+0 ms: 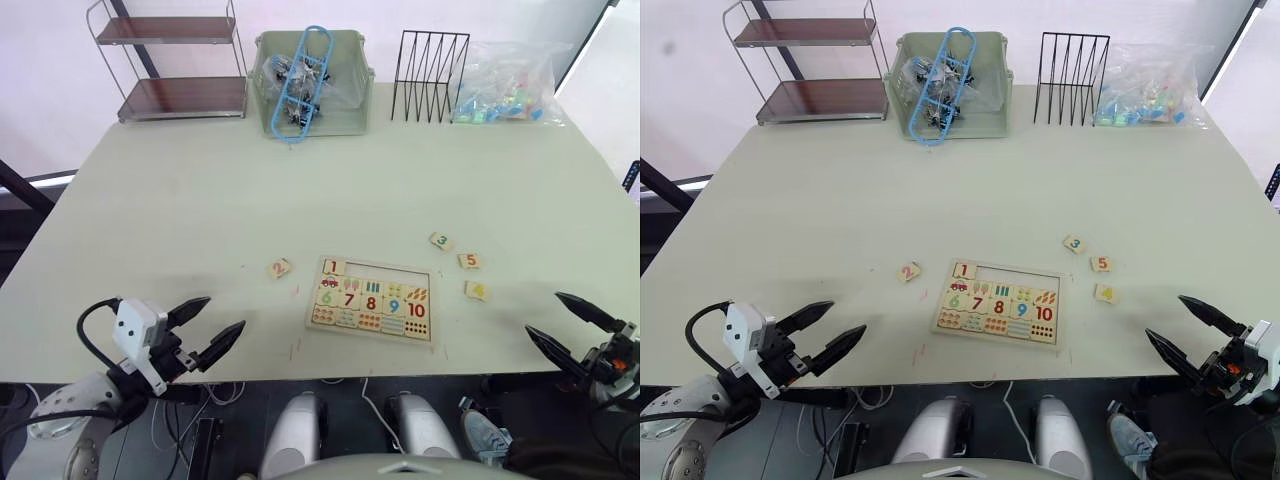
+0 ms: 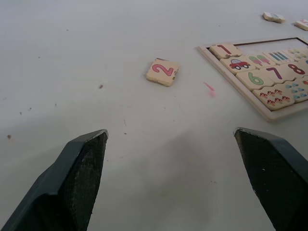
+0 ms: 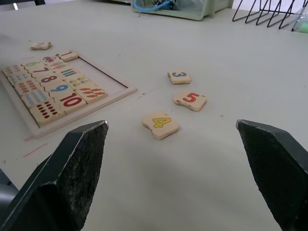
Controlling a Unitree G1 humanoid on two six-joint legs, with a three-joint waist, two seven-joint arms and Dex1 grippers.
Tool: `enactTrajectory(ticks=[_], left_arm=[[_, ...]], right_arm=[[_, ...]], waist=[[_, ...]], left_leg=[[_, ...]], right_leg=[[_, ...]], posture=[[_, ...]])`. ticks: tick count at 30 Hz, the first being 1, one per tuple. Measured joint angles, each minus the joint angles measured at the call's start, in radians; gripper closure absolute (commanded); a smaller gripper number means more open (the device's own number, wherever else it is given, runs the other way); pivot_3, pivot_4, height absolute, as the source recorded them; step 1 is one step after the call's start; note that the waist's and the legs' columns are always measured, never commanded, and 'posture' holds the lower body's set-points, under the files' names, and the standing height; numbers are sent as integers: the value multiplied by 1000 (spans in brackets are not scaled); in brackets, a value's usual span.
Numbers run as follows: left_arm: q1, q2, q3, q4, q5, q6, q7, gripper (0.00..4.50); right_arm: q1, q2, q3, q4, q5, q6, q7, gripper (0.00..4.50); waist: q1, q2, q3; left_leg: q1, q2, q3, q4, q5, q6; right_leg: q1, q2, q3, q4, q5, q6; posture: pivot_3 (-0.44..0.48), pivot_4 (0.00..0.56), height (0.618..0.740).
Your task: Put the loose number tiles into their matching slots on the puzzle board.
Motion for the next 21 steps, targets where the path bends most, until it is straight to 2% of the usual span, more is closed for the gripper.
enactTrajectory(ticks=[13,21], left_arm=[[5,0,-11,28,0,-30,-2,51],[-35,32,-16,77,2,-44,-26,51]], right_arm=[[2,10,5,25,-4,-23,32,0],[20,21,5,30,0,-42,47,0]], waist=[[0,0,0],[0,0,0]], left_leg=[[0,0,0,0,0,0],[0,0,0,0,0,0]], right_leg=[[0,0,0,0,0,0],[0,0,0,0,0,0]], posture=[[0,150,740],[0,150,740]])
